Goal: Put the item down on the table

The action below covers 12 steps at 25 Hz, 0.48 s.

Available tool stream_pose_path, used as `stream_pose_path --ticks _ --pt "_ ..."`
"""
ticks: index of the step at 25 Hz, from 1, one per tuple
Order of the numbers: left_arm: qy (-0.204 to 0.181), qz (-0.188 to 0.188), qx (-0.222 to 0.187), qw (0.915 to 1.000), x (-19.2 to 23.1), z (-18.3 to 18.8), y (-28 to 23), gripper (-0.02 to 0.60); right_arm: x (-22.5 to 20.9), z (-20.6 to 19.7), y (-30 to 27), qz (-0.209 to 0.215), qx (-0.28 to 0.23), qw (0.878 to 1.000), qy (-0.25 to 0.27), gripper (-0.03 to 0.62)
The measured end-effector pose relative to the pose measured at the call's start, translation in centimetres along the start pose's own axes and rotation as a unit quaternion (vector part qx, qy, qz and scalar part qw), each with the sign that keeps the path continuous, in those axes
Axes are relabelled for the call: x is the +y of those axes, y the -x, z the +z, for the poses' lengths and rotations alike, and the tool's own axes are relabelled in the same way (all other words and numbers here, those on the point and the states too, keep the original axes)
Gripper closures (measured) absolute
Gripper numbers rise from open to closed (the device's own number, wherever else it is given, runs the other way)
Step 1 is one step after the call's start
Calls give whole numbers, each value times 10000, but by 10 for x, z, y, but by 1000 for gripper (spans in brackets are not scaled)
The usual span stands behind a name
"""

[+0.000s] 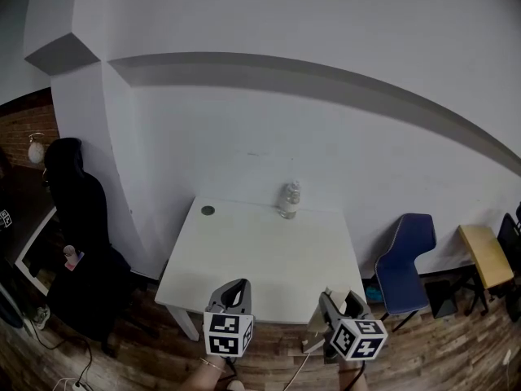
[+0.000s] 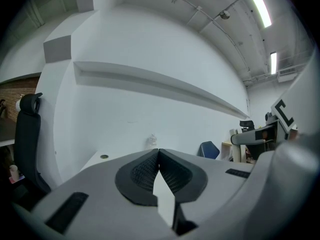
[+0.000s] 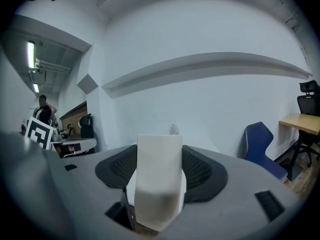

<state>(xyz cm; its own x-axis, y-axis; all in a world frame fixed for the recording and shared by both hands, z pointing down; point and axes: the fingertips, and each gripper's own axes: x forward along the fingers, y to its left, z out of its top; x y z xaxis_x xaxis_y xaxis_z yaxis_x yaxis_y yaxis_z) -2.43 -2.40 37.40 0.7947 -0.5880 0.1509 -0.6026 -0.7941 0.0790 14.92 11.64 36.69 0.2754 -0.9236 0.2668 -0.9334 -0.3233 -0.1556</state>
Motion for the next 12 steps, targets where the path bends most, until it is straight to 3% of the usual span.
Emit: stream_pose_path --ticks 12 --pt "19 4 109 9999 45 -2 -46 563 3 12 -62 -84 6 10000 6 298"
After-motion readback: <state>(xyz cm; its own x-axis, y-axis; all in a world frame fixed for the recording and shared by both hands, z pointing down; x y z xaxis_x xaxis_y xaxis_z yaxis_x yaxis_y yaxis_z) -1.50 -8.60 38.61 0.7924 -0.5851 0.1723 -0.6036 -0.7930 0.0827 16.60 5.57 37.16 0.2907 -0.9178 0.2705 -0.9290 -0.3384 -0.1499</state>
